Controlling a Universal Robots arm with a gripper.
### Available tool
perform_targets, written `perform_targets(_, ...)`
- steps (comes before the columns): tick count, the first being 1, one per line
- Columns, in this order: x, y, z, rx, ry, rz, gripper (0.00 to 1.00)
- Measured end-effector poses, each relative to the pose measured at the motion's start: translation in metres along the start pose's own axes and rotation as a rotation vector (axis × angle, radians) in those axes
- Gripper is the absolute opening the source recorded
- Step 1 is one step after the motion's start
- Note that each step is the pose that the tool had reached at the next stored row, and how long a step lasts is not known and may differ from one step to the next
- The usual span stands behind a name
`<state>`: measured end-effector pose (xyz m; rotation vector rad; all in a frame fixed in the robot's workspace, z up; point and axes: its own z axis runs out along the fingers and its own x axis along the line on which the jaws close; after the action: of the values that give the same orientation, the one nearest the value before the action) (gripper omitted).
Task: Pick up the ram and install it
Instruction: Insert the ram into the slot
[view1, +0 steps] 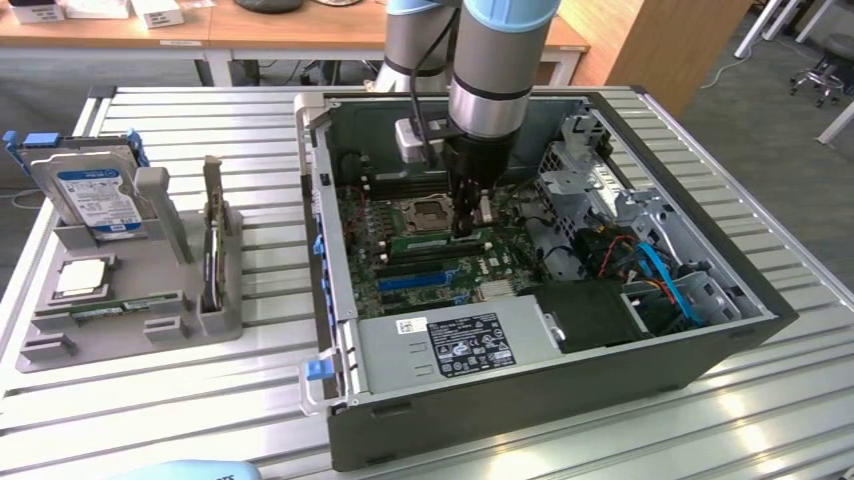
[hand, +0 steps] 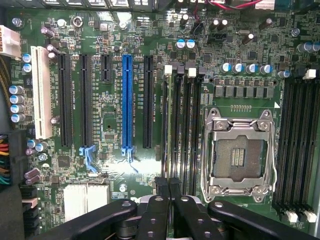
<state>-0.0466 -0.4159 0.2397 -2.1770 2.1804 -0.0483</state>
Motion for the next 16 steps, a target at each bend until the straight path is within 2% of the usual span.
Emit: perform_targets(16, 0.0000, 0.0003, 0.0018, 0.0000, 0.0004, 0.003, 0.12)
